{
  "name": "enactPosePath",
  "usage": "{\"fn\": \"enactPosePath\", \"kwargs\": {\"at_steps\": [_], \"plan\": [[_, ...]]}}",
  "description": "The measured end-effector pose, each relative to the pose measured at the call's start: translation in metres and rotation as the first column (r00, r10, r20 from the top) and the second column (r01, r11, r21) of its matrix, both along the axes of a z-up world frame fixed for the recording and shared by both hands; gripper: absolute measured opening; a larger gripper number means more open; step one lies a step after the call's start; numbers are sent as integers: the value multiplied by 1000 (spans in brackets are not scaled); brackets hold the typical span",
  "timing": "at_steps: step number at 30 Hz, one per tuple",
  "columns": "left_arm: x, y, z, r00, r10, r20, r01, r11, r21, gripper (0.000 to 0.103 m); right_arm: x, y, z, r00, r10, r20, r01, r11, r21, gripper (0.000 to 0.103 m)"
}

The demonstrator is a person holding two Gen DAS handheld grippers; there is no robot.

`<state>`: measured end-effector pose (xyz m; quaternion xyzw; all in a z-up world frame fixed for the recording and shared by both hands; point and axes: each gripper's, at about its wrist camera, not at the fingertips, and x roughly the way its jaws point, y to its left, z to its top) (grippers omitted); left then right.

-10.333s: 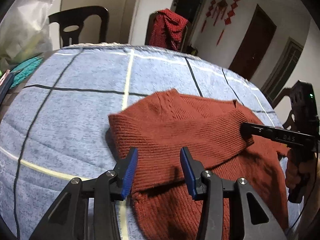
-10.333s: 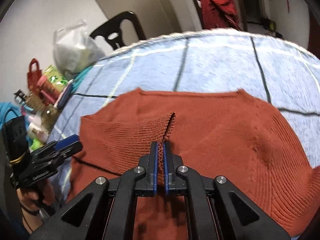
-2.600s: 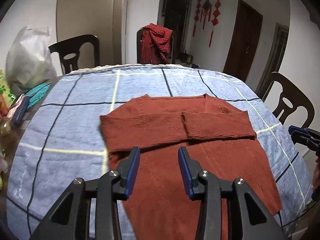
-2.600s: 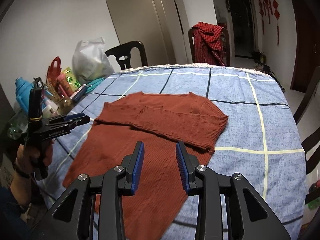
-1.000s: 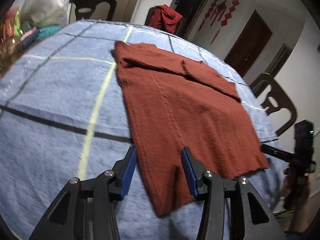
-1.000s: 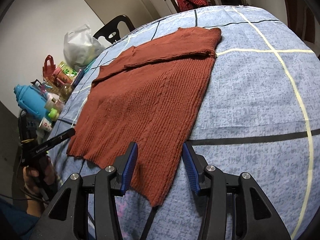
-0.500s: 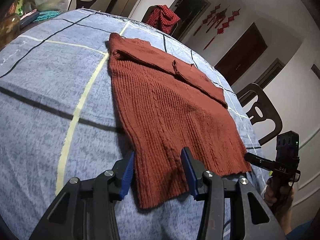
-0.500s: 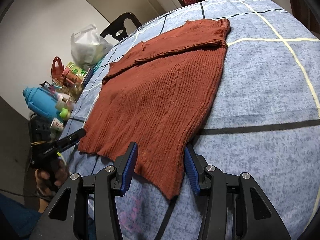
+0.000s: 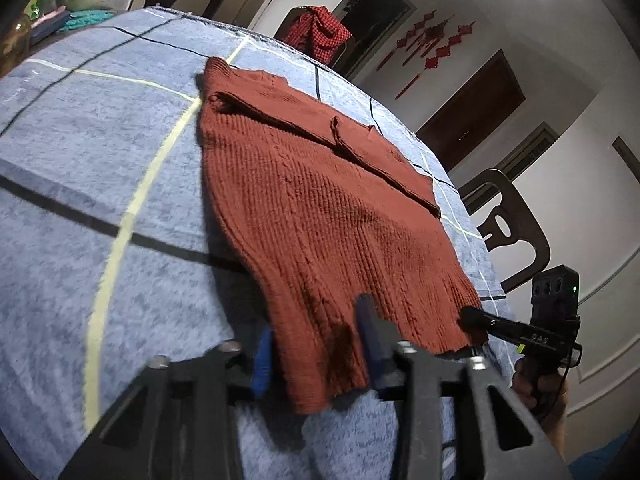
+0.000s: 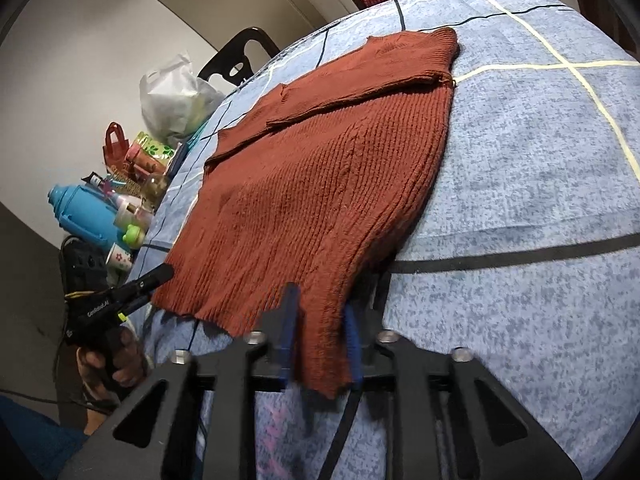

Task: Fold small clothes
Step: 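Move both open grippers back toward the sweater hem, then close both grippers on the sweater hem edge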

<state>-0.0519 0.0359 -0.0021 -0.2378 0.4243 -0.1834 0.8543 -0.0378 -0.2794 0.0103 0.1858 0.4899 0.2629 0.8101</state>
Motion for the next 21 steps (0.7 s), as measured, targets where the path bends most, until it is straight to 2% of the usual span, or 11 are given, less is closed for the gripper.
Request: {"fn": "enactPosePath", "kwargs": {"at_steps": [2, 5, 14, 21], "plan": [[4, -2, -3, 1000, 5, -8, -5, 1000, 8, 12, 0, 1, -1, 1000, -1, 7, 1, 1000, -2, 10], [0, 0, 4, 1000, 5, 18, -6, 1000, 5, 8, -4, -4, 5, 1000, -11, 25, 11, 1000, 18, 9], [-17, 31, 45, 989, 47, 138, -44, 999, -31, 7, -19, -29, 32, 994, -40, 103, 27, 991, 127, 7], [-8, 46, 49, 985, 79, 156, -65, 993, -96, 7, -8, -32, 40, 993, -42, 114, 21, 983, 184, 7]]}}
